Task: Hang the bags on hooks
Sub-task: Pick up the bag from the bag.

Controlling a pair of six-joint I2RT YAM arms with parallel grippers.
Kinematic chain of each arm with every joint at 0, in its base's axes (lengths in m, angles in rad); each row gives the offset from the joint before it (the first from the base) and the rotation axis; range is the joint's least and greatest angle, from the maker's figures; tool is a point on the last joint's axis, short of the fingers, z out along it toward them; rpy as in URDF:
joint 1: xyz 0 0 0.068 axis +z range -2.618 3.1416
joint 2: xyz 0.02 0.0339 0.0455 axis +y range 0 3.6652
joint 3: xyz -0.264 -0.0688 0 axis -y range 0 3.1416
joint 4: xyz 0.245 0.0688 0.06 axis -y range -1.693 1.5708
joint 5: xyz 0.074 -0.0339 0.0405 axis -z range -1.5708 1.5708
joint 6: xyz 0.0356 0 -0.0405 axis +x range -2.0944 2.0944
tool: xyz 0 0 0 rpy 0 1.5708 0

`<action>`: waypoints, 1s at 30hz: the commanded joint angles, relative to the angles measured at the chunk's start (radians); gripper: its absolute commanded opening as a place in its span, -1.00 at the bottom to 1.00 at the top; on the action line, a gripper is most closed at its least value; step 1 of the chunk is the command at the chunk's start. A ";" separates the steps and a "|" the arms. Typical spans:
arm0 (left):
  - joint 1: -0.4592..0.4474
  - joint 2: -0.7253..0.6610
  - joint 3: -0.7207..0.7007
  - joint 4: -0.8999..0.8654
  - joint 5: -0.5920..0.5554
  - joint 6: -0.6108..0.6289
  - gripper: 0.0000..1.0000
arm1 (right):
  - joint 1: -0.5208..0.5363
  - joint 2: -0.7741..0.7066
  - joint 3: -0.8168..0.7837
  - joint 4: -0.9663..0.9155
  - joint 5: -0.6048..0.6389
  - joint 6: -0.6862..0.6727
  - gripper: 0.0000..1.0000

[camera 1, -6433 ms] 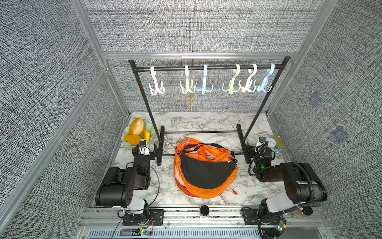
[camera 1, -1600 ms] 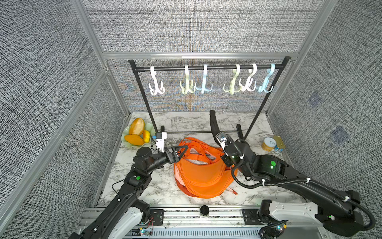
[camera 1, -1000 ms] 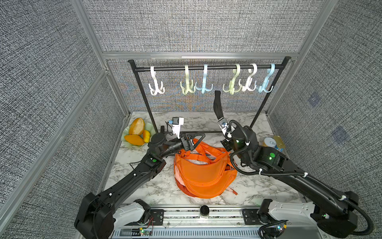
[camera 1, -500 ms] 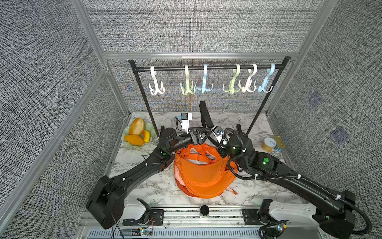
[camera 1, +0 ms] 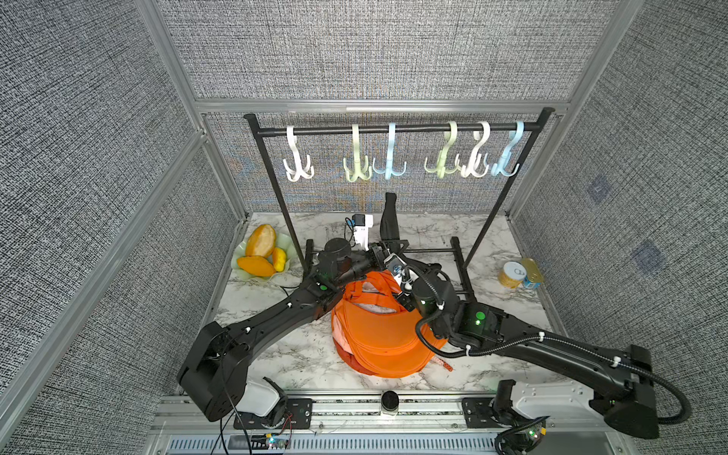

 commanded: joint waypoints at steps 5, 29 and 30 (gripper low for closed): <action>-0.004 -0.002 0.040 -0.134 -0.073 0.053 -0.55 | 0.038 0.038 0.004 0.075 0.073 -0.028 -0.75; 0.013 -0.145 0.081 -0.343 0.088 0.417 -1.00 | -0.018 -0.232 -0.025 -0.063 -0.172 0.160 0.76; 0.015 -0.150 0.084 -0.353 0.102 0.430 -1.00 | -0.045 -0.261 -0.034 -0.072 -0.215 0.183 0.77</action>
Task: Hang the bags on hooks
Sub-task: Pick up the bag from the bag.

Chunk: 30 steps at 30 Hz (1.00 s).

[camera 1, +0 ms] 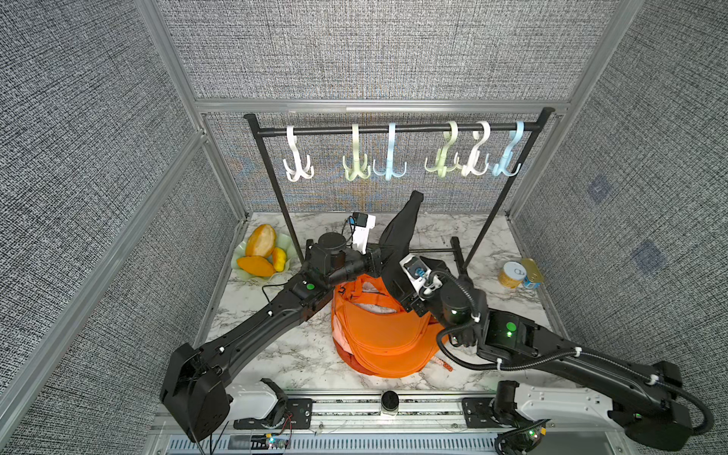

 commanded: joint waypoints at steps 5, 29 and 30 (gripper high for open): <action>0.017 -0.060 0.014 -0.064 0.144 0.159 -1.00 | -0.204 -0.204 -0.079 -0.050 -0.243 0.214 0.89; 0.043 -0.220 0.005 -0.013 0.304 0.155 -1.00 | -0.872 -0.078 -0.203 0.119 -1.187 0.335 0.98; 0.042 -0.225 0.005 -0.014 0.305 0.154 -1.00 | -0.876 -0.060 -0.190 0.121 -1.208 0.336 0.98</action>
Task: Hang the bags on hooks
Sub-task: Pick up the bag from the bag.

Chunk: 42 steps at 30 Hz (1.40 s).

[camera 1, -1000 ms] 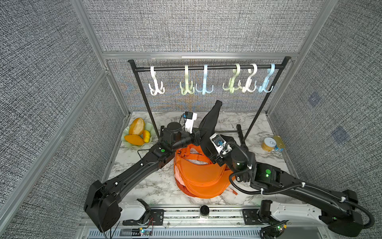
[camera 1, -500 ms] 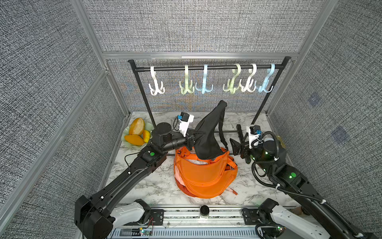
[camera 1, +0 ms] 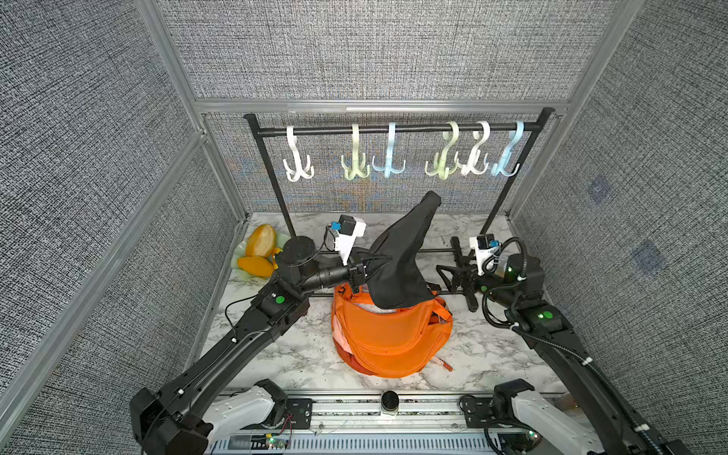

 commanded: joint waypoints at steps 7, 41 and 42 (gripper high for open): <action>0.001 -0.053 0.002 0.027 0.030 -0.002 -1.00 | -0.014 0.102 0.062 0.114 -0.247 0.006 0.98; 0.001 -0.149 -0.053 0.025 0.029 -0.007 -1.00 | 0.083 0.238 0.169 0.265 -0.323 0.017 -0.79; 0.001 -0.152 -0.055 0.025 0.029 -0.007 -1.00 | 0.082 0.229 0.166 0.268 -0.307 0.021 -0.83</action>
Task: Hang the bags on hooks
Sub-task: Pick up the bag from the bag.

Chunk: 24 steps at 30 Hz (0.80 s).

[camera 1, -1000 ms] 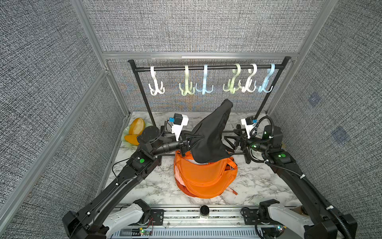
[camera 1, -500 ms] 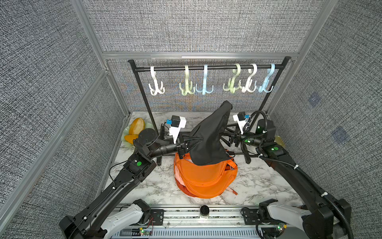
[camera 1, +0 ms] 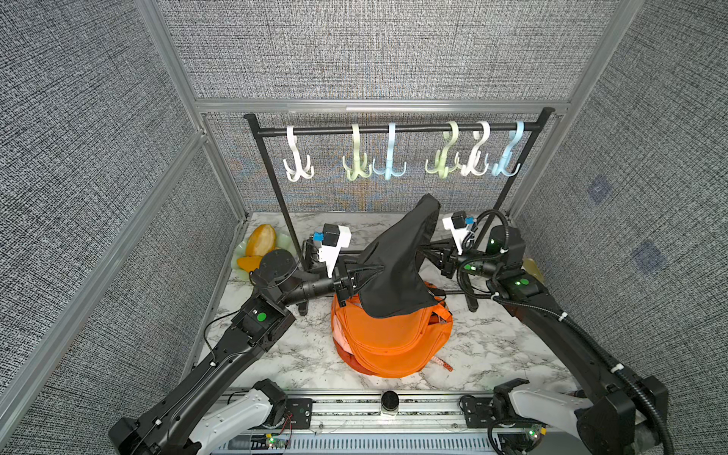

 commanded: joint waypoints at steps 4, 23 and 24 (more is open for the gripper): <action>0.001 -0.024 -0.017 0.024 -0.022 0.004 -1.00 | -0.011 -0.058 0.000 0.008 0.165 0.035 -0.89; -0.084 0.127 -0.116 0.356 -0.067 -0.107 -1.00 | -0.143 -0.218 0.247 -0.409 0.849 -0.040 -0.90; -0.099 0.147 -0.101 0.358 -0.075 -0.100 -1.00 | -0.160 -0.211 0.265 -0.412 0.843 -0.040 -0.90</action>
